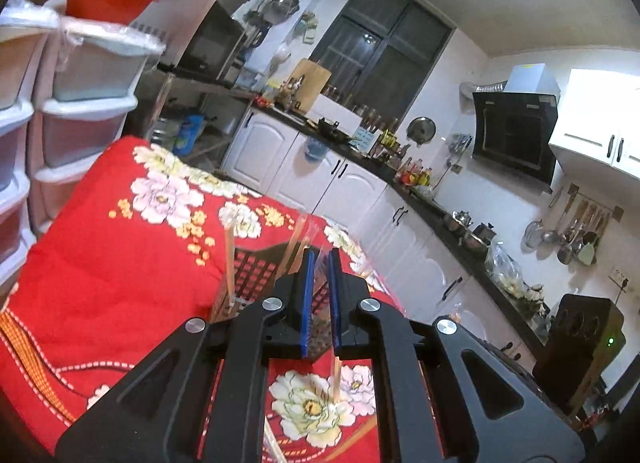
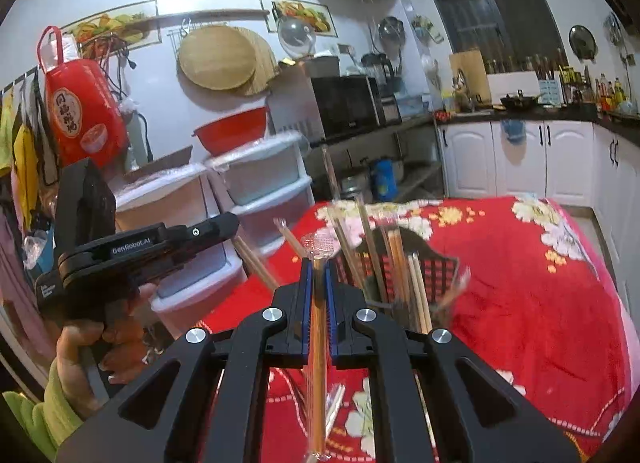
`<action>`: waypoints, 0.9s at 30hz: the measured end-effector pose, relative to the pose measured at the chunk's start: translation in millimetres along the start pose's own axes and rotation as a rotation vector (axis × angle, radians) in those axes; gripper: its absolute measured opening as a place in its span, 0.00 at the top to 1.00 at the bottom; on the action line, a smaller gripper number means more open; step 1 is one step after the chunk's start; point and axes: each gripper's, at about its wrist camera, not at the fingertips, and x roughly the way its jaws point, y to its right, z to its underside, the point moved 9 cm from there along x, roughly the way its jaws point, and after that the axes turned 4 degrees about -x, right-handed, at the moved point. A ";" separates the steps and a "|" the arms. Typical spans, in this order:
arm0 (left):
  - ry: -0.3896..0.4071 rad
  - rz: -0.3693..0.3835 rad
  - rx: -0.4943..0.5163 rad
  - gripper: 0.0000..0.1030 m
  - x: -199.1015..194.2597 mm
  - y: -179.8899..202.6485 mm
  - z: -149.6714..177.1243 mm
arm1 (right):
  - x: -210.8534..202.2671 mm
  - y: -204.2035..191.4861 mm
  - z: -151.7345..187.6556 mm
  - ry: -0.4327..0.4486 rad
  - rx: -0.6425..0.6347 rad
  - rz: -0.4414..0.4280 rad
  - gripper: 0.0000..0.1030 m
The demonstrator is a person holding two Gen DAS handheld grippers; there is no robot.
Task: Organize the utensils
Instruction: 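Lift the left tool's pack above the caddy while the right tool carries its pack there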
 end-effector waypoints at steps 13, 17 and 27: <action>0.052 0.033 0.053 0.98 2.6 28.0 -36.0 | 19.8 7.7 -49.0 0.078 -0.058 0.052 0.94; 0.065 0.036 0.066 0.98 6.7 35.0 -44.9 | 26.1 13.2 -61.8 0.099 -0.066 0.070 0.94; 0.089 0.021 0.108 0.99 19.3 44.1 -68.3 | 52.6 35.2 -94.8 0.132 -0.063 0.126 0.94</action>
